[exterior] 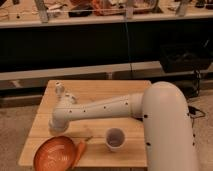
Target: Push the ceramic bowl across the table
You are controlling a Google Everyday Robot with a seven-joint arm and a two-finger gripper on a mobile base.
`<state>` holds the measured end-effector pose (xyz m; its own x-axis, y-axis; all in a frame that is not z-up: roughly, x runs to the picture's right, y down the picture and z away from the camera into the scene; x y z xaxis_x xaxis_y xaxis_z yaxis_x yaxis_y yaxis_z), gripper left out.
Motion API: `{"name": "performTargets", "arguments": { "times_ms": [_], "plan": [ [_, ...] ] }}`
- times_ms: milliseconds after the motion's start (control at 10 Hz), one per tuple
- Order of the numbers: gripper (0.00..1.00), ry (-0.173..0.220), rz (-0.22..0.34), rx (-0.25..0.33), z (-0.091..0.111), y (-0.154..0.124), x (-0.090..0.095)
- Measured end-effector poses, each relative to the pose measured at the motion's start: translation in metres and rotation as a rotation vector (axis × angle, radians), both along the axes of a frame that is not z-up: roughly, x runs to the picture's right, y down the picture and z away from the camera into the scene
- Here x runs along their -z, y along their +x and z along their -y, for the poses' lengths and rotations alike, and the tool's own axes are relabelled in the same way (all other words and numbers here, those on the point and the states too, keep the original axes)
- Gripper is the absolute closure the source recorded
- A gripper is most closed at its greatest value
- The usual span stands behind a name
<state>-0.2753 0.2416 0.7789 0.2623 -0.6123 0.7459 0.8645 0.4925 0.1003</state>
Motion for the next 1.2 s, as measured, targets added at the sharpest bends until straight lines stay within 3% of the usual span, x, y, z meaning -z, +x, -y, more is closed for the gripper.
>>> {"name": "performTargets", "arguments": {
  "times_ms": [1200],
  "plan": [
    [0.97, -0.009, 0.008, 0.006, -0.0030, -0.0062, -0.0020]
  ]
}}
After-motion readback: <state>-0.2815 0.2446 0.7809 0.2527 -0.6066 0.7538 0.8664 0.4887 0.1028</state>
